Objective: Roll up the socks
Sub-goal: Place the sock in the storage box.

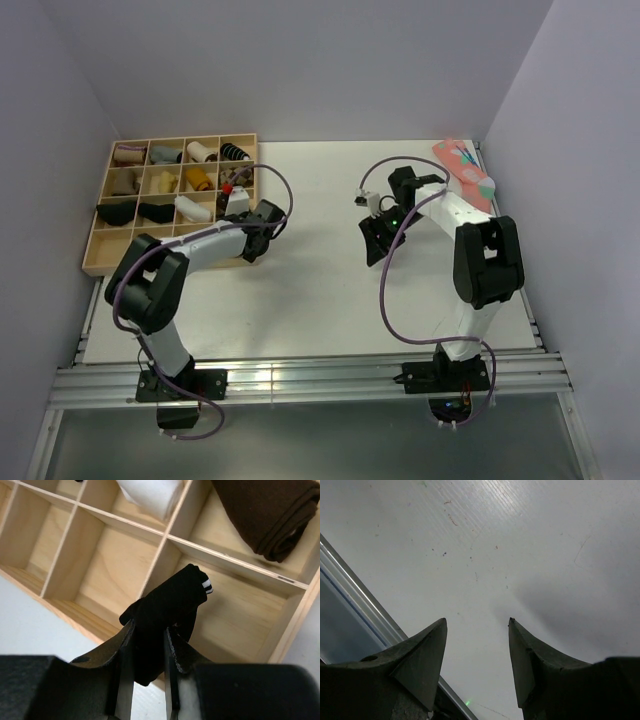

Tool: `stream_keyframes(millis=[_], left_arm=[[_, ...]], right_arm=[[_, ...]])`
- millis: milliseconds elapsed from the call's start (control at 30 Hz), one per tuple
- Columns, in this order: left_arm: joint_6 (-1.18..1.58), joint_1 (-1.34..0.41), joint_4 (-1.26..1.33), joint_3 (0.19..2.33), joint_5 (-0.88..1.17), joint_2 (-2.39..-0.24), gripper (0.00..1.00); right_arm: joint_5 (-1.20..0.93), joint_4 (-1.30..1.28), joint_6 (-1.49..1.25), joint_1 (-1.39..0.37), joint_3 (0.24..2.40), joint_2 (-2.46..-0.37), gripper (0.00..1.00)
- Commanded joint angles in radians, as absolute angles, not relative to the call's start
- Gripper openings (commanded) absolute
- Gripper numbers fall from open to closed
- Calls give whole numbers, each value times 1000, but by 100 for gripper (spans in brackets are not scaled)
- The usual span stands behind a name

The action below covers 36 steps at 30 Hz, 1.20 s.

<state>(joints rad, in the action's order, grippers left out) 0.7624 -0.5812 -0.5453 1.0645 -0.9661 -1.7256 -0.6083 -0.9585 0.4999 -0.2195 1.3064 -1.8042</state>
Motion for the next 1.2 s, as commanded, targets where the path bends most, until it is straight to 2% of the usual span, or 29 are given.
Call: stream_keyframes(millis=[0, 367, 933, 1167], left_arm=[[764, -574, -506, 1117, -924, -1772, 0], [810, -572, -407, 1092, -701, -1848, 0], [857, -463, -186, 947, -345, -1763, 0], [890, -423, -146, 907, -265, -1772, 0]], right_arm=[[-594, -943, 517, -216, 1293, -1743, 59], [-584, -948, 528, -216, 1272, -1727, 59], [-569, -948, 526, -216, 1246, -1698, 59], [-565, -950, 528, -216, 1235, -1687, 59]])
